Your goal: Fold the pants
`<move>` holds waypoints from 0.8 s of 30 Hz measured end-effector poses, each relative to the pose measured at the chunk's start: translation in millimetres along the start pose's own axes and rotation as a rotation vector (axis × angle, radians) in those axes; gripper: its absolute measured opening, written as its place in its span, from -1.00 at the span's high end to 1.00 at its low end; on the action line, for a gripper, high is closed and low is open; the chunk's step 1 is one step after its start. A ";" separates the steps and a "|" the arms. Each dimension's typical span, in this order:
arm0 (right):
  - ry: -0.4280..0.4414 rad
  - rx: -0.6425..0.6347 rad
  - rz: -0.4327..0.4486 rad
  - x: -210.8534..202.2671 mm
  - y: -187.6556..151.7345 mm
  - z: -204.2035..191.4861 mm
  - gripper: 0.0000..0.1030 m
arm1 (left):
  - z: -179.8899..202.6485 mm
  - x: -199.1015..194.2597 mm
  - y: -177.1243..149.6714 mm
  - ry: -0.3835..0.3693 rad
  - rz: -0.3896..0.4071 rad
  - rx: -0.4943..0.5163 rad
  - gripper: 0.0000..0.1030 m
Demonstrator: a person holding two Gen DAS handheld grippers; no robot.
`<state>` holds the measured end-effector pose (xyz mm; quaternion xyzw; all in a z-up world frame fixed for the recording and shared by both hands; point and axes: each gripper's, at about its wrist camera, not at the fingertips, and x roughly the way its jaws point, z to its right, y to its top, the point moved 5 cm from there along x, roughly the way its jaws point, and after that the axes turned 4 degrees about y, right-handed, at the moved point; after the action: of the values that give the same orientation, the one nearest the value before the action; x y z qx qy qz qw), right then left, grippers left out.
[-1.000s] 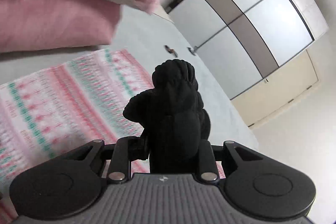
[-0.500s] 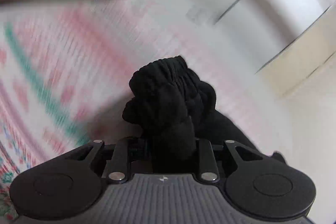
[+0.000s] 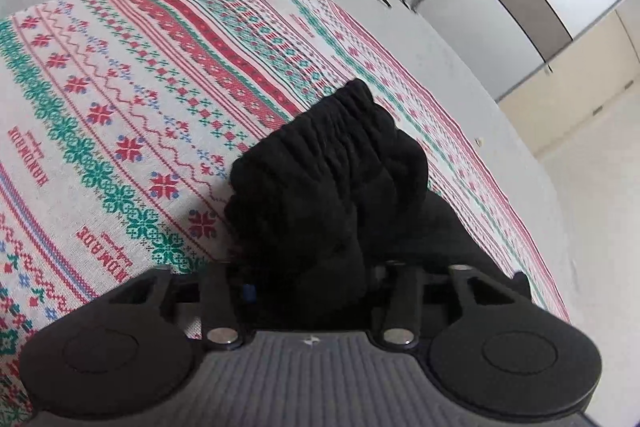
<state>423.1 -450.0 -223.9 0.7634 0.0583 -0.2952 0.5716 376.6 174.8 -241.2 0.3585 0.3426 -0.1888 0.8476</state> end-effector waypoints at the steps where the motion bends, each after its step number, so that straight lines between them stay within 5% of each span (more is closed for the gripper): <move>1: -0.011 -0.027 -0.010 -0.4 -0.1 -3.4 0.79 | 0.8 3.3 1.6 -0.010 -0.026 0.013 -0.89; 2: -0.008 -0.037 -0.045 3.4 -1.8 -2.2 0.59 | 0.6 3.3 4.3 -0.018 -0.048 0.028 -1.00; 4: -0.008 -0.006 -0.122 13.8 -12.8 11.8 0.57 | -2.1 -2.7 17.0 -0.012 -0.062 0.045 -1.00; 9: 0.161 0.361 -0.121 3.3 -11.9 59.7 0.56 | -28.8 -43.3 54.1 0.058 0.132 -0.010 -1.00; 12: 0.217 0.495 -0.115 4.6 -1.8 70.1 0.53 | -18.1 -37.5 52.4 -0.004 0.082 0.068 -1.00; 16: 0.191 0.586 -0.253 37.9 -17.3 63.2 0.30 | -6.2 -18.7 36.8 0.046 0.005 0.118 -1.00; 19: 0.202 0.795 -0.219 36.7 -18.7 76.4 0.33 | -2.9 -14.6 32.9 0.039 -0.001 0.106 -1.00; 20: 0.184 0.765 -0.181 35.3 -13.1 76.5 0.74 | -1.0 -14.9 32.3 0.041 0.007 0.121 -1.00; 22: 0.129 0.548 -0.112 26.6 7.1 59.7 0.79 | -1.4 -17.3 30.6 0.063 0.028 0.141 -1.00; 24: 0.154 0.304 0.052 -4.9 29.5 24.0 0.80 | -0.2 -18.5 31.2 0.067 0.041 0.141 -1.00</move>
<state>422.5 -480.6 -200.7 0.8627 0.0367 -0.2265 0.4507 381.3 197.4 -213.1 0.4303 0.3491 -0.1827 0.8121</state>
